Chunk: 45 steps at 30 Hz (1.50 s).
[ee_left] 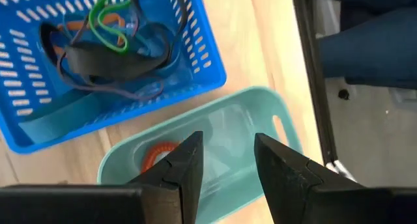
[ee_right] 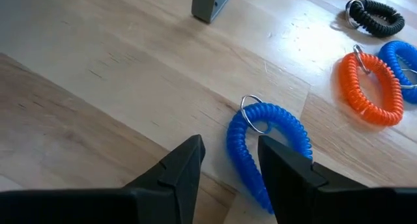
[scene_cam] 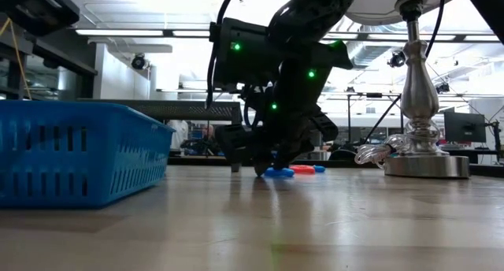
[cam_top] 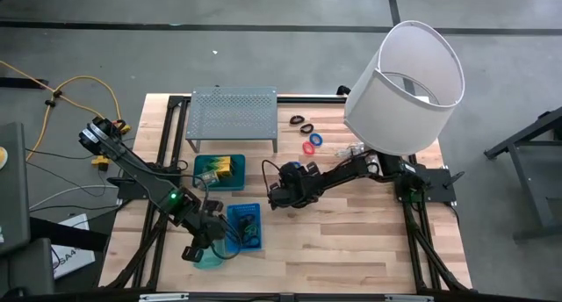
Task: Pick & Place Office Desk Supplies
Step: Put the bottom blue spring keychain into the green bin
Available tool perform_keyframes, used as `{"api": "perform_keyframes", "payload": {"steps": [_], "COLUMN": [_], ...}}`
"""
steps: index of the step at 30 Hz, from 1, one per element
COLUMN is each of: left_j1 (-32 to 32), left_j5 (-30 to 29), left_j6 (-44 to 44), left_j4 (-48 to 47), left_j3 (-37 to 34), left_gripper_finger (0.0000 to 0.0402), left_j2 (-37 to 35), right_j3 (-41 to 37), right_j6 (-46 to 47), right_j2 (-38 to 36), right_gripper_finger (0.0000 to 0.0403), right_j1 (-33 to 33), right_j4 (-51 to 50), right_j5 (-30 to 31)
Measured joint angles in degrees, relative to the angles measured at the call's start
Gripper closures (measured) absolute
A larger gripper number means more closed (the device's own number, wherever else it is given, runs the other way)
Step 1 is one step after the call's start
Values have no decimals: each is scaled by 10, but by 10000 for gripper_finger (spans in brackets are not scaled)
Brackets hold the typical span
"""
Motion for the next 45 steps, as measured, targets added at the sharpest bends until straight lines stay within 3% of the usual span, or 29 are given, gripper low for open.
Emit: {"api": "perform_keyframes", "payload": {"steps": [14, 36, 45], "left_j1": [0, 0, 0], "left_j5": [0, 0, 0], "left_j6": [0, 0, 0], "left_j4": [25, 25, 25], "left_j3": [0, 0, 0], "left_gripper_finger": [269, 269, 269], "left_j2": [0, 0, 0], "right_j3": [0, 0, 1], "right_j6": [2, -30, -45], "right_j2": [0, 0, 1], "right_gripper_finger": [257, 258, 319], "right_j1": [13, 12, 9], "right_j4": [37, 58, 60], "right_j5": [-38, -29, -30]}}
